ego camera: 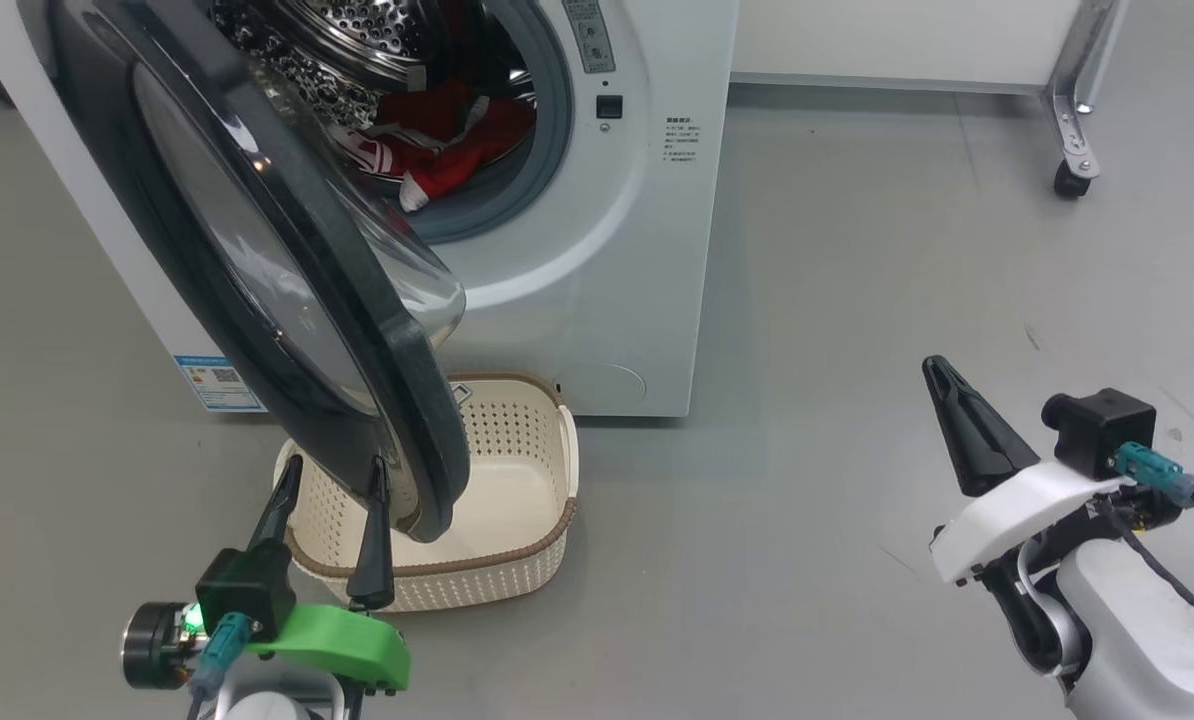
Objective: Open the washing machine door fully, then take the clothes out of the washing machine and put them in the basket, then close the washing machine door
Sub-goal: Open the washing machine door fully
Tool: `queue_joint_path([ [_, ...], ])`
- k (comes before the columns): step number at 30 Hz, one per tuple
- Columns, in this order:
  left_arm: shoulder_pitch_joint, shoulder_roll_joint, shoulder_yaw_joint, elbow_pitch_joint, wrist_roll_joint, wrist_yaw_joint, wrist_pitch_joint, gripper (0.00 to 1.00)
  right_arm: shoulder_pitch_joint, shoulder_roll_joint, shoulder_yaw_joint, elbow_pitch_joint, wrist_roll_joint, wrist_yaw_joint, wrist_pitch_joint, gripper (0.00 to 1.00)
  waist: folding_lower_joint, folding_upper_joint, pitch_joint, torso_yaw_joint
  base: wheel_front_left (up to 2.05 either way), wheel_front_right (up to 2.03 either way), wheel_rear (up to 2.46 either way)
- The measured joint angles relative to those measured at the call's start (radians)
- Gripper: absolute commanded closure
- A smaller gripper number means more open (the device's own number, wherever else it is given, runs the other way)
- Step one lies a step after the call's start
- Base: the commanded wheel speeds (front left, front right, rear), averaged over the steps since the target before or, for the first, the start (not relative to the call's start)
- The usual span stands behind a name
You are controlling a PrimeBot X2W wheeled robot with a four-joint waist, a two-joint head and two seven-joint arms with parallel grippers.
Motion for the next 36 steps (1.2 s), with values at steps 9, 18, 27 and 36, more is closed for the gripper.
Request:
queue_joint_path([
  [9, 0.016, 0.0, 0.006, -0.002, 0.0, 0.0, 0.0, 0.0, 0.092, 0.014, -0.047, -0.019, -0.012, -0.071, -0.017, 0.0, 0.0, 0.0, -0.011, -0.03, 0.0, 0.0, 0.0],
  [18, 0.028, 0.001, 0.008, -0.003, 0.0, 0.0, 0.0, 0.0, 0.142, 0.039, -0.076, -0.063, -0.034, -0.087, -0.017, 0.0, 0.0, 0.0, -0.009, -0.034, 0.0, 0.0, 0.0],
  [27, 0.029, 0.001, 0.006, -0.003, 0.0, 0.0, 0.0, 0.0, 0.153, 0.05, -0.114, -0.123, -0.077, -0.095, -0.017, 0.0, 0.0, 0.0, -0.006, -0.034, 0.0, 0.0, 0.0],
  [36, 0.03, 0.001, 0.0, -0.004, 0.0, 0.0, 0.0, 0.0, 0.193, 0.07, -0.136, -0.154, -0.09, -0.096, -0.017, 0.0, 0.0, 0.0, -0.005, -0.037, 0.0, 0.0, 0.0],
])
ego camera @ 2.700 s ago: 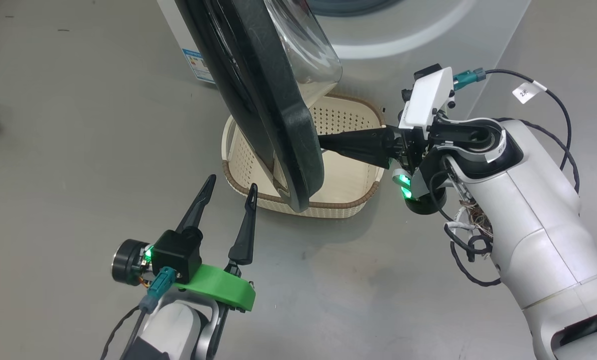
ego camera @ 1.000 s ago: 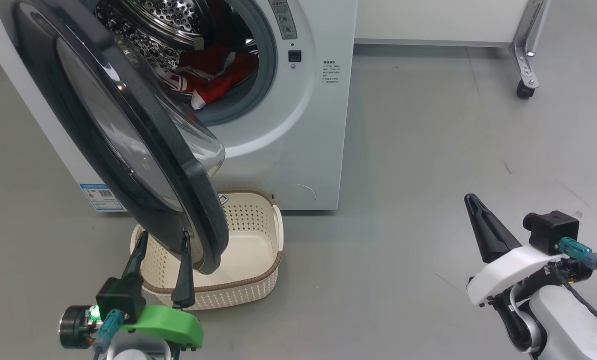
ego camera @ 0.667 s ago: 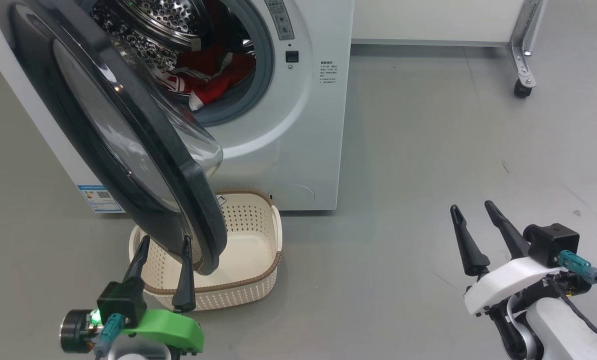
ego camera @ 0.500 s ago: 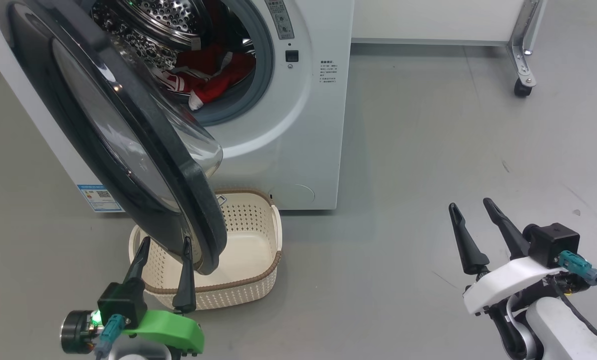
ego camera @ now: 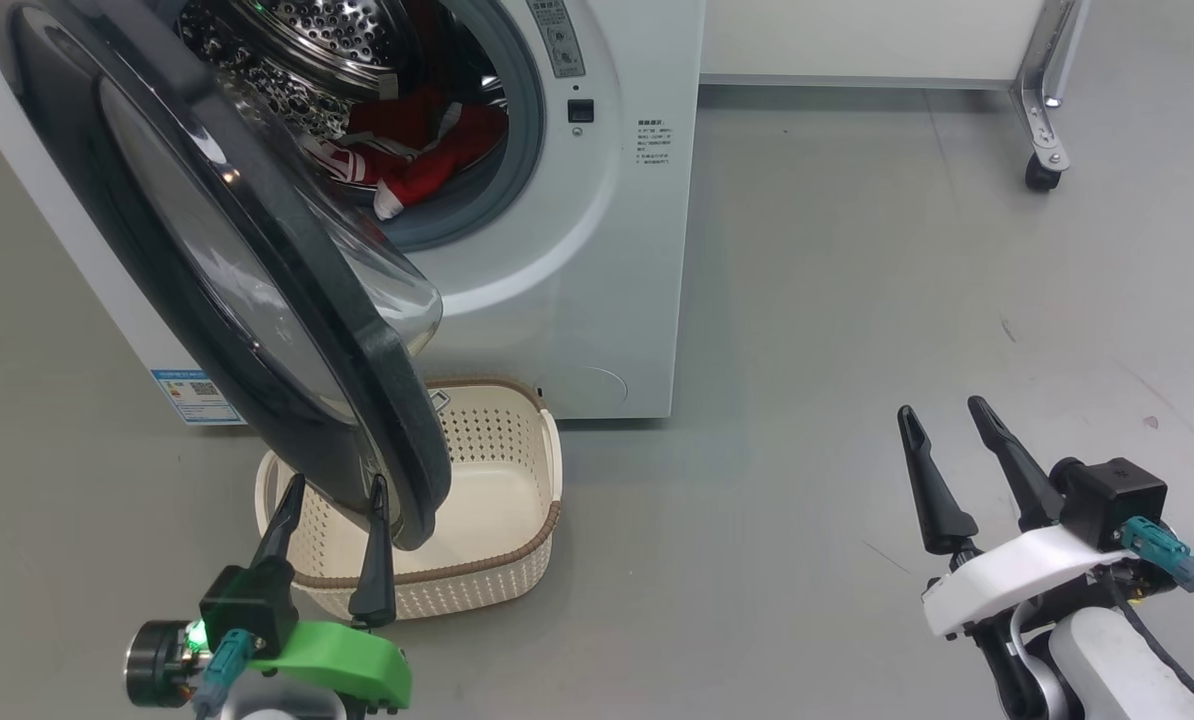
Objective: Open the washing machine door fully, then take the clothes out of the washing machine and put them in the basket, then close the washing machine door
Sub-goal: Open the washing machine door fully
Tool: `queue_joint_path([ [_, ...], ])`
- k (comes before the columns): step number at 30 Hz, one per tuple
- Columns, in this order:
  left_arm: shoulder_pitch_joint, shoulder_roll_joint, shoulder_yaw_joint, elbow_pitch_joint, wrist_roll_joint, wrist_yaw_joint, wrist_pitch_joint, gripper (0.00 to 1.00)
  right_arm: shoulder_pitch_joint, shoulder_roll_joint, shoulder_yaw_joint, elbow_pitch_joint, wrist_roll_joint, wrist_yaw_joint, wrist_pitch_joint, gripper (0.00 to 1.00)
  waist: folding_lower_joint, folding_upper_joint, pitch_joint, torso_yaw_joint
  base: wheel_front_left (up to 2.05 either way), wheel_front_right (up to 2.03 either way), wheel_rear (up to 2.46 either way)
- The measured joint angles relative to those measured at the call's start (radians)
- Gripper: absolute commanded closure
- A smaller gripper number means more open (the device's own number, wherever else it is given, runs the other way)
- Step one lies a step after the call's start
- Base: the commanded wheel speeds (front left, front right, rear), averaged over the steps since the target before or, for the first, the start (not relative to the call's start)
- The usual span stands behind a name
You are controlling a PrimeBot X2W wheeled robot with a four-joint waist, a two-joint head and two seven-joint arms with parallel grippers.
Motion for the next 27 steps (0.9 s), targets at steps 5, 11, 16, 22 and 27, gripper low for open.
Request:
queue_joint_path([
  [5, 0.0, 0.0, -0.004, 0.0, 0.0, 0.0, 0.0, 0.0, 0.008, 0.0, -0.006, -0.012, -0.017, 0.0, 0.0, 0.0, 0.0, 0.0, 0.001, -0.003, 0.0, 0.0, 0.0],
  [11, 0.0, 0.0, -0.005, 0.002, 0.0, 0.0, 0.0, 0.0, 0.028, 0.001, -0.01, -0.021, -0.035, 0.002, 0.0, 0.0, 0.0, 0.0, 0.003, -0.005, 0.0, 0.0, 0.0],
  [16, 0.002, 0.0, -0.009, 0.007, 0.0, 0.0, 0.0, 0.0, 0.03, 0.007, -0.012, -0.029, -0.044, 0.003, 0.0, 0.0, 0.0, 0.0, 0.004, -0.006, 0.0, 0.0, 0.0],
  [22, 0.003, 0.0, -0.01, 0.011, 0.0, 0.0, 0.0, 0.0, 0.047, 0.012, -0.018, -0.031, -0.051, 0.009, 0.0, 0.0, 0.0, 0.0, 0.005, -0.007, 0.0, 0.0, 0.0],
  [27, 0.003, 0.0, -0.011, 0.016, 0.0, 0.0, 0.0, 0.0, 0.049, 0.015, -0.025, -0.033, -0.059, 0.011, 0.0, 0.0, 0.0, 0.0, 0.003, -0.007, 0.0, 0.0, 0.0],
])
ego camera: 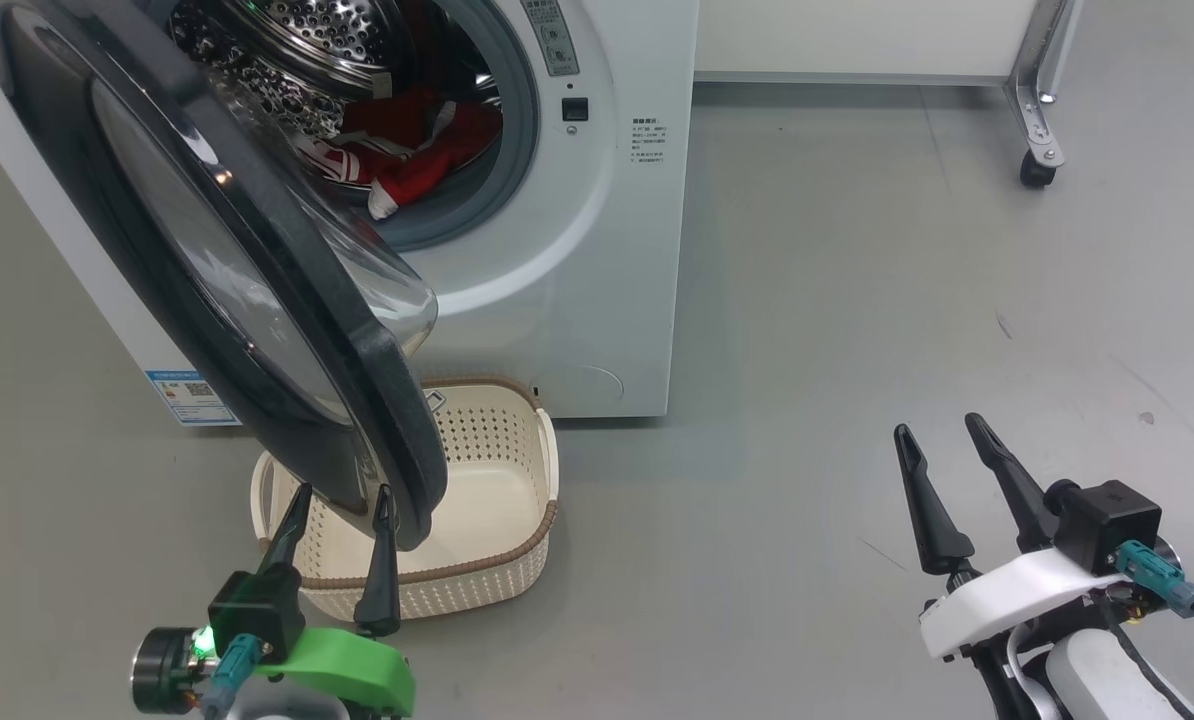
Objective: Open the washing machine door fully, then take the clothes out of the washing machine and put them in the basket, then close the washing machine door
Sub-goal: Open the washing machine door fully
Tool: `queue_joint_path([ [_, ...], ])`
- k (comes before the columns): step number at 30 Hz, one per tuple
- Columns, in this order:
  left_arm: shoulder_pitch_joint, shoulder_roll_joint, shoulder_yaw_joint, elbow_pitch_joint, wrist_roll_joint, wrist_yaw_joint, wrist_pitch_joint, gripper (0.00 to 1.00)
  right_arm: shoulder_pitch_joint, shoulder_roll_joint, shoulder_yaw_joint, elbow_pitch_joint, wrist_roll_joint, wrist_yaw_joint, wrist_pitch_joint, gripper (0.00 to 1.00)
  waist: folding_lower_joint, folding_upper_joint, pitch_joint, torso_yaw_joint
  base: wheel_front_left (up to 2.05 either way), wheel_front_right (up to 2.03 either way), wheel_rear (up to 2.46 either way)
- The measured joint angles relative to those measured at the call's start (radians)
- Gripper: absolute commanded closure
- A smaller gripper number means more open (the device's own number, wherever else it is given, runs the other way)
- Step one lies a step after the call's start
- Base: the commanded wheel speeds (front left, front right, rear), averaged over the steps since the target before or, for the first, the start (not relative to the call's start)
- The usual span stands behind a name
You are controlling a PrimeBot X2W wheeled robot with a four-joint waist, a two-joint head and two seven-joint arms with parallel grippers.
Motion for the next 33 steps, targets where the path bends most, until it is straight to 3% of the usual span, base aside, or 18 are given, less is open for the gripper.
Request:
queue_joint_path([
  [25, 0.0, 0.0, 0.0, 0.012, 0.0, 0.0, 0.0, 0.0, 0.019, 0.025, -0.026, -0.004, -0.023, 0.01, 0.0, 0.0, 0.0, -0.0001, -0.002, 0.005, 0.0, 0.0, 0.0],
  [26, 0.0, 0.0, 0.0, 0.012, 0.0, 0.0, 0.0, 0.12, 0.019, 0.025, -0.027, -0.004, -0.028, 0.01, 0.0, 0.0, 0.0, 0.0, -0.002, 0.005, 0.0, 0.0, 0.0],
  [27, 0.0, 0.0, 0.0, 0.012, 0.0, 0.0, 0.0, 1.0, 0.019, 0.026, -0.028, -0.004, -0.031, 0.013, 0.0, 0.0, 0.0, 0.0, -0.001, 0.005, 0.0, 0.0, 0.0],
  [33, 0.0, 0.0, -0.016, 0.012, 0.018, 0.0, 0.0, 1.0, 0.023, 0.03, -0.036, -0.004, -0.035, 0.019, 0.0, 0.0, 0.0, -0.0001, 0.0, 0.004, 0.0, 0.0, 0.0],
])
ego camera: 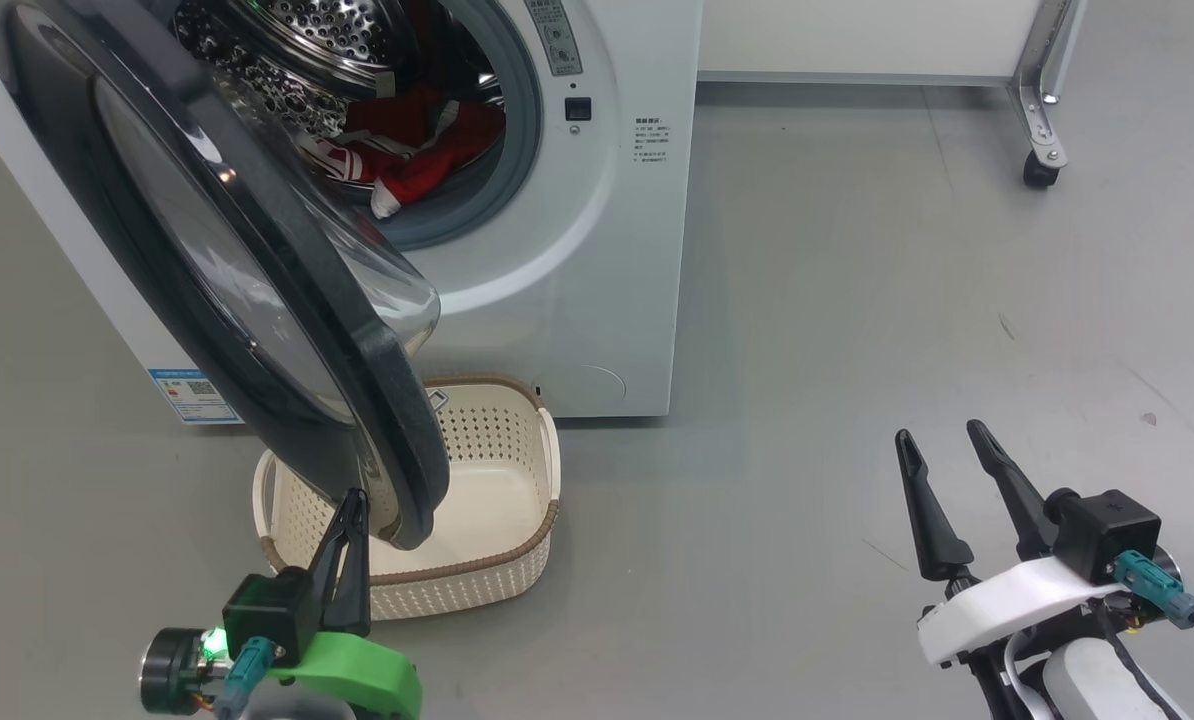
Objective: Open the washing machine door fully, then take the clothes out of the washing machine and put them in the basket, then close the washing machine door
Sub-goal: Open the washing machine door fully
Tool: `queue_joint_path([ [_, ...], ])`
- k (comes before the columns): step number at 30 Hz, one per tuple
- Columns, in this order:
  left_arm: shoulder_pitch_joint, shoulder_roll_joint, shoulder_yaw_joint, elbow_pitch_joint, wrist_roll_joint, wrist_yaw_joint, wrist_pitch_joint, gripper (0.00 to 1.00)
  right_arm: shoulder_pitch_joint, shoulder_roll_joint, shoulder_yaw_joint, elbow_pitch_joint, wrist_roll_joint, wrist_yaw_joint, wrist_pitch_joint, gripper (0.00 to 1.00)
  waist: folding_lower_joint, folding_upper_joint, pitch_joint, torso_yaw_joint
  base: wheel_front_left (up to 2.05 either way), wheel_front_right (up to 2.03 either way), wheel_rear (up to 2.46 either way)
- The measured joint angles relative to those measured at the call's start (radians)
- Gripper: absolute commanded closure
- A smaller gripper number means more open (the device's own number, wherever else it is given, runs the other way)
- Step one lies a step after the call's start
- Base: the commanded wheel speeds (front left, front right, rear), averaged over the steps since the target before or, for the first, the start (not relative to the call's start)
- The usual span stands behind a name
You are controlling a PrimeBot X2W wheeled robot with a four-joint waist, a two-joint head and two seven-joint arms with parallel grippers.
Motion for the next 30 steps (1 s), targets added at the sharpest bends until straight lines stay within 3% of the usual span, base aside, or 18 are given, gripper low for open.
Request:
queue_joint_path([
  [12, -0.003, 0.0, 0.015, -0.015, 0.0, 0.0, 0.0, 1.0, 0.01, 0.01, -0.008, 0.002, -0.008, 0.009, 0.0, 0.0, 0.0, 0.0, 0.0, 0.0, 0.0, 0.0, 0.0],
  [25, -0.175, -0.002, 0.143, -0.204, 0.025, 0.0, -0.004, 1.0, 0.011, 0.026, -0.023, 0.005, -0.011, 0.018, 0.0, 0.0, 0.0, 0.0, -0.004, -0.001, 0.0, 0.0, 0.0],
  [30, -0.248, -0.002, 0.134, -0.254, 0.035, 0.0, -0.005, 1.0, 0.011, 0.03, -0.027, 0.006, -0.018, 0.021, 0.0, 0.0, 0.0, 0.0, -0.006, -0.004, 0.0, 0.0, 0.0],
])
